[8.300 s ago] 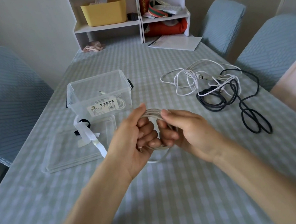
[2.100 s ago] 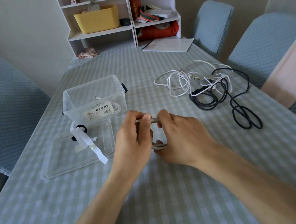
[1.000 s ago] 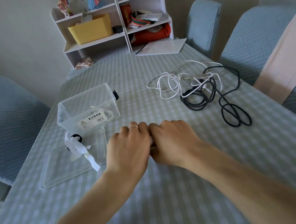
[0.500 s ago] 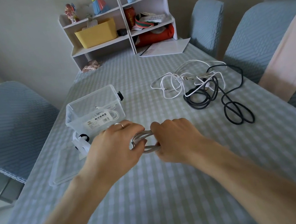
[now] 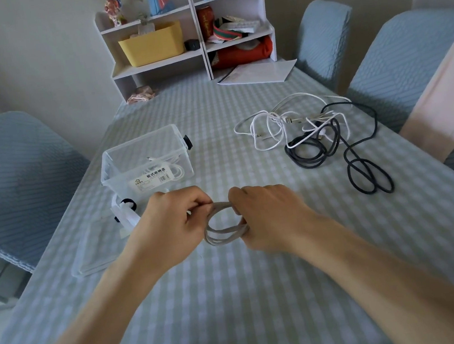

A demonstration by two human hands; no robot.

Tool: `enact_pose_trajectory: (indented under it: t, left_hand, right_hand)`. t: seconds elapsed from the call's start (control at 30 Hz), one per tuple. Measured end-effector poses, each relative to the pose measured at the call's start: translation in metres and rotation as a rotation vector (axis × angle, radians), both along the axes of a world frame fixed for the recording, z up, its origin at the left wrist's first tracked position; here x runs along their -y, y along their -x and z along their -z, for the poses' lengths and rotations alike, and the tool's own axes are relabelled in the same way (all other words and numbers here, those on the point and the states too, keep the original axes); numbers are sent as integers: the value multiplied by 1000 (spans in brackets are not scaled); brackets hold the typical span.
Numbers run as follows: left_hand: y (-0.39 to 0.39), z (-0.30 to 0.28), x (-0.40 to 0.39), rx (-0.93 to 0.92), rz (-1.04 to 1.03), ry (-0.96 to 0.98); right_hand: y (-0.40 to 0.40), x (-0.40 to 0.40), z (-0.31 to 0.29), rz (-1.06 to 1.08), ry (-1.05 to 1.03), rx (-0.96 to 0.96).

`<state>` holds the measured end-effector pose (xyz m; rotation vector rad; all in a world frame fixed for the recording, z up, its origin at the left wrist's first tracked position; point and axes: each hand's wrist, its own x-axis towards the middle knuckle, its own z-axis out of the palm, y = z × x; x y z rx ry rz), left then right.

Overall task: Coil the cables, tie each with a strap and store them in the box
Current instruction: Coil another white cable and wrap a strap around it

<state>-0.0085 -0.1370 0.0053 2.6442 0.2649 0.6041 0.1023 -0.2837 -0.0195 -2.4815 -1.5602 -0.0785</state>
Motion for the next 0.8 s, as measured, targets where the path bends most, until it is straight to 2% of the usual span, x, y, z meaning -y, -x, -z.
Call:
enact_pose_trajectory:
  t: [0.1,0.27,0.33,0.4,0.53,0.8]
  left_hand:
    - [6,4,-1,9,36,-32]
    - [13,-4,7,-263,98,-151]
    - [18,-2,10,-286,111,-261]
    - [16,5,7,-283,64,-368]
    - [0,12,9,-304,-51,-444]
    - [-18,-7,25,-511,-153,-658]
  right_hand:
    - [0,0,1,-5,13,2]
    - [1,-2,2,-5,-8,5]
    - [1,-4,3,2,-16,1]
    - [1,-5,4,-6,-32,4]
    - [7,-11,7,-37,-101,-3]
    - [7,-9,7,-47,-164,40]
